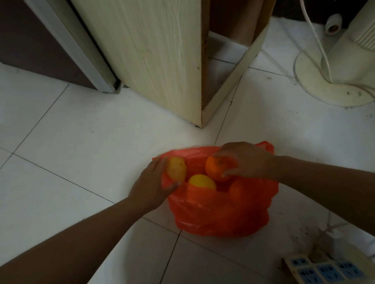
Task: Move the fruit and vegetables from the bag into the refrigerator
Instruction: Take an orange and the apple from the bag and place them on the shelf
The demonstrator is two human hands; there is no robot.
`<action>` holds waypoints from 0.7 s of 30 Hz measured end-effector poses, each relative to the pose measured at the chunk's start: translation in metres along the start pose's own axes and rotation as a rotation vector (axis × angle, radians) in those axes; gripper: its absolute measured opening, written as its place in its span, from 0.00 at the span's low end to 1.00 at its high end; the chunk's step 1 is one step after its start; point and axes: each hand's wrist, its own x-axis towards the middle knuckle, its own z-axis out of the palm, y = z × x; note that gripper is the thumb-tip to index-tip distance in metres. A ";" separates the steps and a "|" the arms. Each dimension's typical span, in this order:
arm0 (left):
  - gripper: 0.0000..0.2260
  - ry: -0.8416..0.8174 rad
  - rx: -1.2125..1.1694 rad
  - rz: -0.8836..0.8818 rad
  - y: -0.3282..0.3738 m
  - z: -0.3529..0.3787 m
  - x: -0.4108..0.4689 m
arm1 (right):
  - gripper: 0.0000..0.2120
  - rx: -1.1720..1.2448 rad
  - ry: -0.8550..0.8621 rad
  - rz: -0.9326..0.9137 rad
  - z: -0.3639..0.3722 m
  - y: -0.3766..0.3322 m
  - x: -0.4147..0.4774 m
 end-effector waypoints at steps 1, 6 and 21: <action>0.52 -0.018 -0.026 -0.009 -0.002 0.003 -0.001 | 0.31 0.029 -0.024 0.031 0.004 0.004 0.000; 0.46 -0.042 -0.248 0.082 0.004 -0.005 -0.019 | 0.37 0.208 0.018 0.134 0.015 0.016 0.002; 0.26 0.024 -0.426 0.049 0.043 -0.044 -0.002 | 0.35 0.158 0.280 -0.182 -0.012 -0.042 0.001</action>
